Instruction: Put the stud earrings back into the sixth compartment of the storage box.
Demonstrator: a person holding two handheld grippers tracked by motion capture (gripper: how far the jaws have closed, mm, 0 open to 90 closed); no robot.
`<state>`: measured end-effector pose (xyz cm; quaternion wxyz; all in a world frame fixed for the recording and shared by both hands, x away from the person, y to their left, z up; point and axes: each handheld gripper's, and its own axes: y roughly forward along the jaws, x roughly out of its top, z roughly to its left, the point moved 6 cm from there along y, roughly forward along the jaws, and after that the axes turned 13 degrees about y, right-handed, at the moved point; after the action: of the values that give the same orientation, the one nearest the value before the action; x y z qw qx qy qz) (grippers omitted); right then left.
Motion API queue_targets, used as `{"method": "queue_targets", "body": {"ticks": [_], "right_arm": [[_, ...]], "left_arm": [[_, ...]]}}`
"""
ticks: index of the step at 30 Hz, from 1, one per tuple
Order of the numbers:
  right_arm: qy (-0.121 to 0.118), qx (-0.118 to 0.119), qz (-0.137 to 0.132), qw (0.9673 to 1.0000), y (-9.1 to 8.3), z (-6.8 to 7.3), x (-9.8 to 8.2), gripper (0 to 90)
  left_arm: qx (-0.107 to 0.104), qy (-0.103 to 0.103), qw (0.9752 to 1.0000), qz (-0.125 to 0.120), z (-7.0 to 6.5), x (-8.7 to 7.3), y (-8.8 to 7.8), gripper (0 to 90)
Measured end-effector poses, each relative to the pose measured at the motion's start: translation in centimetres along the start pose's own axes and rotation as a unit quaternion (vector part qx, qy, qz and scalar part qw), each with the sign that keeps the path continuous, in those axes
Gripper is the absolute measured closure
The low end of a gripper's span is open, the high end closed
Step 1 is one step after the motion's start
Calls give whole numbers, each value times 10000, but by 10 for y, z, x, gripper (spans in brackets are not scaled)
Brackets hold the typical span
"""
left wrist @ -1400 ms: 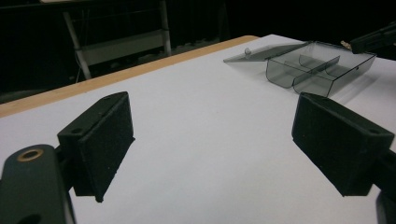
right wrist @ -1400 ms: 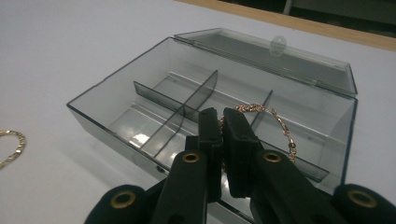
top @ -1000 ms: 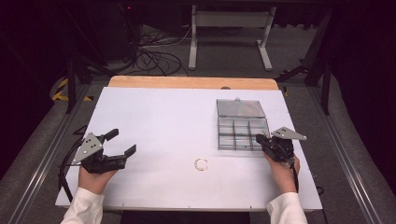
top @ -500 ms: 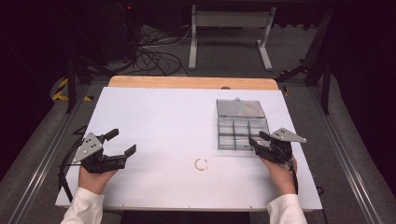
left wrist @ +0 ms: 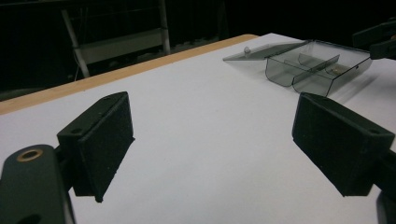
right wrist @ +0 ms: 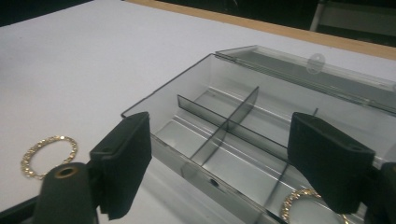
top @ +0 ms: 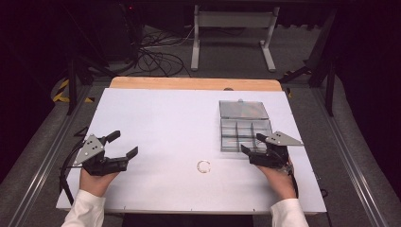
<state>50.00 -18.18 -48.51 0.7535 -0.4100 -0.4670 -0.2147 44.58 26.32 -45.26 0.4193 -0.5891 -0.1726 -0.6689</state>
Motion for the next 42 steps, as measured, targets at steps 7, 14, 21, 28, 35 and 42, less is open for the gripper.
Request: {"method": "queue_targets", "body": {"ticks": [7,14,21,28,35,42], "right_arm": [[-142,162,116,9997,6,16,0,97],[-233,354,180,9989,14,32,-2,73],[-329,550,268,9976,22,51,-5,113],[-433,698,368,9959,30,67,-9,152],[-543,808,511,9939,39,81,-14,205],[-627,895,692,9916,48,93,-19,273]], "left_arm": [[5,5,10000,4,0,0,0,133],[9,-6,10000,1,0,0,-1,133],[12,35,10000,8,1,0,-2,133],[10,35,10000,10,1,0,-2,133],[-1,3,10000,12,1,0,-1,133],[2,36,10000,14,1,0,-2,133]]}}
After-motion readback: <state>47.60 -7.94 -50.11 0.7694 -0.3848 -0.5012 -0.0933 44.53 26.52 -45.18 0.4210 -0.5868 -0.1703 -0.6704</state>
